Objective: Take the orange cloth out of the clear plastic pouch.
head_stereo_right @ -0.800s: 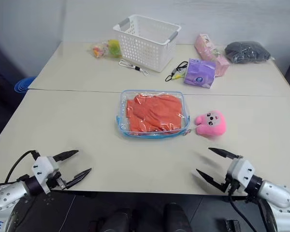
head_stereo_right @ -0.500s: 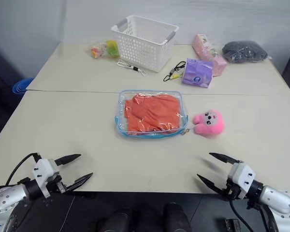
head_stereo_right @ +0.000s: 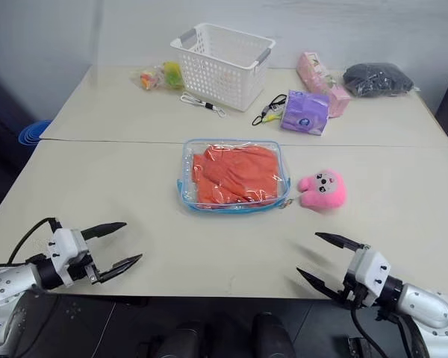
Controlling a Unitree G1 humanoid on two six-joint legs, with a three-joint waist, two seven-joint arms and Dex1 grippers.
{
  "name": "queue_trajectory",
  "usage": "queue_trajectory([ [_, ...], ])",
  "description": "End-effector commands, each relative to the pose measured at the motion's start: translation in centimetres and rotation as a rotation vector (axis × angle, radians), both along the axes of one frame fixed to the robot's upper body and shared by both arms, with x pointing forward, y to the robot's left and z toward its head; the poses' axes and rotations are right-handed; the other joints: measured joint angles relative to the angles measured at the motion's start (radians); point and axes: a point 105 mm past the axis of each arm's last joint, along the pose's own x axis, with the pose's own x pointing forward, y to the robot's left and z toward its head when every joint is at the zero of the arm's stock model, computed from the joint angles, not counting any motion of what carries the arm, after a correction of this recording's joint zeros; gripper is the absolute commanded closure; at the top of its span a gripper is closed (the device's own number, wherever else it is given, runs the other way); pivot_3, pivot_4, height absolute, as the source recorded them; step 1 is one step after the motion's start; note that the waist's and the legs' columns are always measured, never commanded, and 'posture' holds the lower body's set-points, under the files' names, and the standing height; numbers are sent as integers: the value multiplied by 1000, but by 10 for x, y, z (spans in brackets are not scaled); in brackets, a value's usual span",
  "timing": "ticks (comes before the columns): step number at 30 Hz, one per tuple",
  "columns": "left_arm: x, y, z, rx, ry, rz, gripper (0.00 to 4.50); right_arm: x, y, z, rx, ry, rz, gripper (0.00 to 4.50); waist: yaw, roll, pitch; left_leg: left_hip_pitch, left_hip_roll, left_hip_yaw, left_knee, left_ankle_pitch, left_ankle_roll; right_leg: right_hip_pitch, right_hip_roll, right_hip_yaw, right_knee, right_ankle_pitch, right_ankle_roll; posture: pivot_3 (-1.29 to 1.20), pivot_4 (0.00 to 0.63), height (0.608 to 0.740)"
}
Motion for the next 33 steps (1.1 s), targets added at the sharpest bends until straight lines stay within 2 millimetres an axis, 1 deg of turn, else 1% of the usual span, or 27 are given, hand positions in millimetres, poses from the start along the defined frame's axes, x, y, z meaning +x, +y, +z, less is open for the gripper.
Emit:
queue_trajectory([
  [1,10,-16,12,13,-40,-73,26,2,7,39,155,-130,-56,0,3,0,0,0,0,0,0,0,0,0,0,0,0,0,0,0,150,740],
  [3,27,-28,17,54,-63,-94,26,5,2,59,246,-222,-154,0,8,0,0,-1,0,-1,2,0,0,0,0,-1,1,0,0,0,150,740],
  [4,33,-37,19,81,-76,-122,26,6,1,64,256,-248,-184,0,12,0,0,-1,0,-1,3,0,-1,0,0,-1,2,0,0,0,150,740],
  [6,48,-60,19,122,-104,-176,26,3,-2,65,230,-278,-222,0,19,0,0,-1,-1,-1,4,3,-5,0,0,-1,3,0,1,0,150,740],
  [7,54,-67,19,135,-114,-192,26,2,-3,65,220,-283,-234,0,22,0,0,-1,-1,-1,4,3,-5,0,0,0,3,1,1,0,150,740],
  [8,61,-78,18,135,-108,-208,26,-1,-5,59,197,-275,-241,0,22,-1,-1,-1,-2,0,4,3,-5,0,0,0,4,1,2,0,150,740],
  [10,80,-101,18,156,-138,-234,26,-9,-5,41,130,-235,-214,0,28,0,-1,-1,-2,1,5,3,-5,-1,0,1,7,1,2,0,150,740],
  [11,84,-112,14,177,-131,-269,26,-13,-6,34,109,-219,-203,0,30,0,-1,-1,-3,0,5,3,-5,-2,1,0,8,1,2,0,150,740],
  [14,98,-126,1,272,-119,-313,26,-15,-8,26,112,-207,-209,0,19,-1,-1,-2,-4,2,6,3,-4,-2,1,2,11,2,3,0,150,740],
  [15,104,-131,1,274,-135,-320,26,-17,-10,23,117,-205,-217,0,15,-1,-1,-1,-4,4,6,3,-3,-2,1,3,11,1,3,0,150,740],
  [16,108,-135,1,270,-147,-327,404,-18,-11,22,119,-204,-223,0,13,-1,-1,-1,-4,4,6,3,-3,-2,1,3,12,1,3,0,150,740],
  [18,114,-141,5,248,-173,-316,885,-21,-13,17,120,-198,-228,0,10,-1,-1,-1,-4,4,7,4,-3,-2,1,3,12,1,3,0,150,740],
  [20,115,-146,6,241,-187,-331,1486,-26,-13,11,121,-186,-232,0,10,-1,-1,0,-4,3,7,4,-3,-2,1,3,12,1,3,0,150,740],
  [22,112,-149,3,242,-190,-354,2110,-33,-13,2,118,-164,-234,0,10,-1,-1,0,-3,3,7,4,-4,-3,1,3,12,1,3,0,150,740],
  [23,111,-149,3,244,-193,-358,2328,-35,-13,0,116,-158,-234,0,11,-1,-1,0,-3,2,7,5,-4,-3,1,3,12,1,3,0,150,740],
  [24,109,-149,1,243,-189,-369,2704,-37,-13,-3,114,-151,-235,0,12,-1,-1,0,-3,3,7,5,-4,-3,1,3,12,1,3,0,150,740],
  [25,109,-149,0,243,-193,-375,2962,-39,-13,-5,110,-147,-235,0,12,-1,-1,0,-3,3,7,5,-4,-3,1,3,12,1,3,0,150,740],
  [26,107,-150,-1,235,-189,-391,3346,-41,-16,-6,105,-144,-244,0,13,-1,-1,0,-3,3,7,5,-4,-3,1,3,12,1,3,0,150,740],
  [27,106,-151,-2,229,-187,-401,3632,-42,-17,-7,101,-144,-252,0,14,-1,-1,0,-3,3,7,5,-4,-3,1,3,12,1,3,0,150,740],
  [30,89,-166,-11,265,-194,-534,4489,-54,-27,-11,93,-129,-295,0,16,-1,-1,0,-3,3,7,5,-5,-3,1,3,12,1,3,0,150,740],
  [33,81,-179,-9,236,-204,-572,4489,-66,-29,-17,84,-99,-307,0,26,0,-1,0,-4,3,6,5,-5,-3,1,3,11,1,3,0,150,740],
])
